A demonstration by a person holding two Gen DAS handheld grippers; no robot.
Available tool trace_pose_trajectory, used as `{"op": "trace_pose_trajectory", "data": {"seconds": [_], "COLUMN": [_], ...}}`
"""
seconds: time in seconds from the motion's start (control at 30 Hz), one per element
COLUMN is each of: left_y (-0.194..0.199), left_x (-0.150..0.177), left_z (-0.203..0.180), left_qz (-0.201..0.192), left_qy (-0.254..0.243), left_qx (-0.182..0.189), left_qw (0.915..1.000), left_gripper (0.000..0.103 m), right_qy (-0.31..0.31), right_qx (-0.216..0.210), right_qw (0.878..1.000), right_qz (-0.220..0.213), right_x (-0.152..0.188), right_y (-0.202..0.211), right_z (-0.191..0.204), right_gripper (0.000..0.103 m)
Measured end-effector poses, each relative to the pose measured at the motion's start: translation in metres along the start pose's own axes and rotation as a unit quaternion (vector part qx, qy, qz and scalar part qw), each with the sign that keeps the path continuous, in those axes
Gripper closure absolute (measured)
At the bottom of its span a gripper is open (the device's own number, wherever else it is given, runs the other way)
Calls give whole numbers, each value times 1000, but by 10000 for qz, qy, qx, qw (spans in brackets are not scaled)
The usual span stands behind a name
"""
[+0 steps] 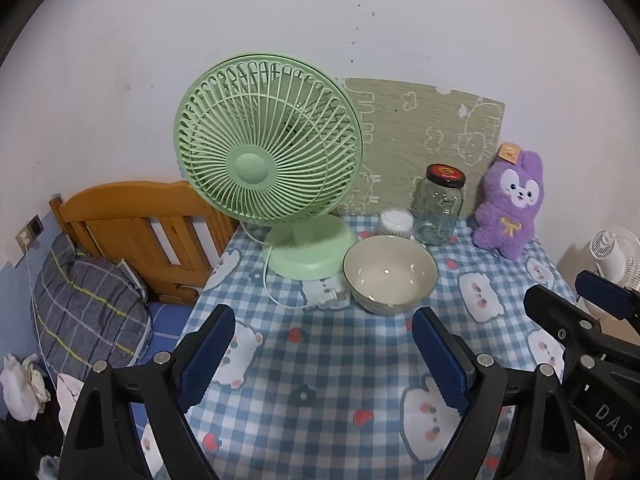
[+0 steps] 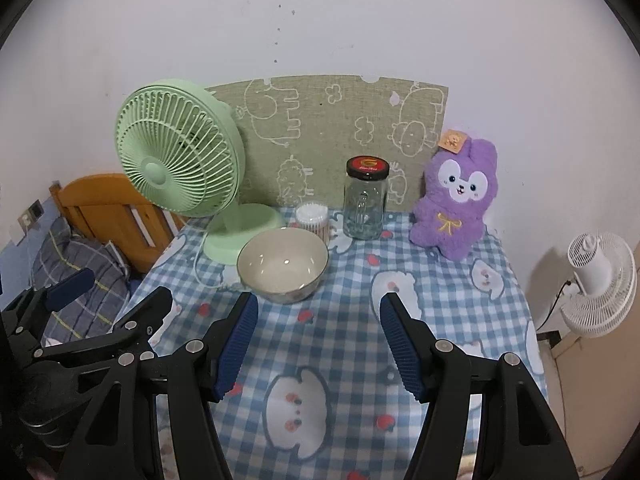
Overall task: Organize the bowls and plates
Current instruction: 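Move both grippers toward the last cream bowl beside the fan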
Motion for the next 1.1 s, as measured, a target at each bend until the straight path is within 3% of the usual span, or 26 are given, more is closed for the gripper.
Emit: {"op": "trace_pose_trajectory", "data": {"seconds": [0.33,0.6,1.1], "left_y": [-41,-78,-152], "left_x": [-11,-7,27], "left_z": [-3,-8,-18], "left_qz": [0,279,813], "left_qy": [-108,33,45], "left_qx": [-42,-4,-36], "left_qw": [9999,9996,9967], "left_gripper": [14,14,33], "right_qy": [-249,-402,-351], "right_qx": [-41,93,343], "right_qw": [9994,9984,9952], "right_qz": [232,373,847], "right_x": [-9,-9,27], "right_y": [-48,-87,-170], "right_z": [-7,-17,-24], "right_gripper": [36,36,37]}}
Point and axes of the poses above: each gripper's, at about its wrist camera, not at the fingertips, and y roughly against the way its jaws point, z to its left, x to its underside, the point moved 10 cm from there along -y, roughly the way its jaws point, and after that the axes turned 15 degrees about -z, right-handed, at the moved point
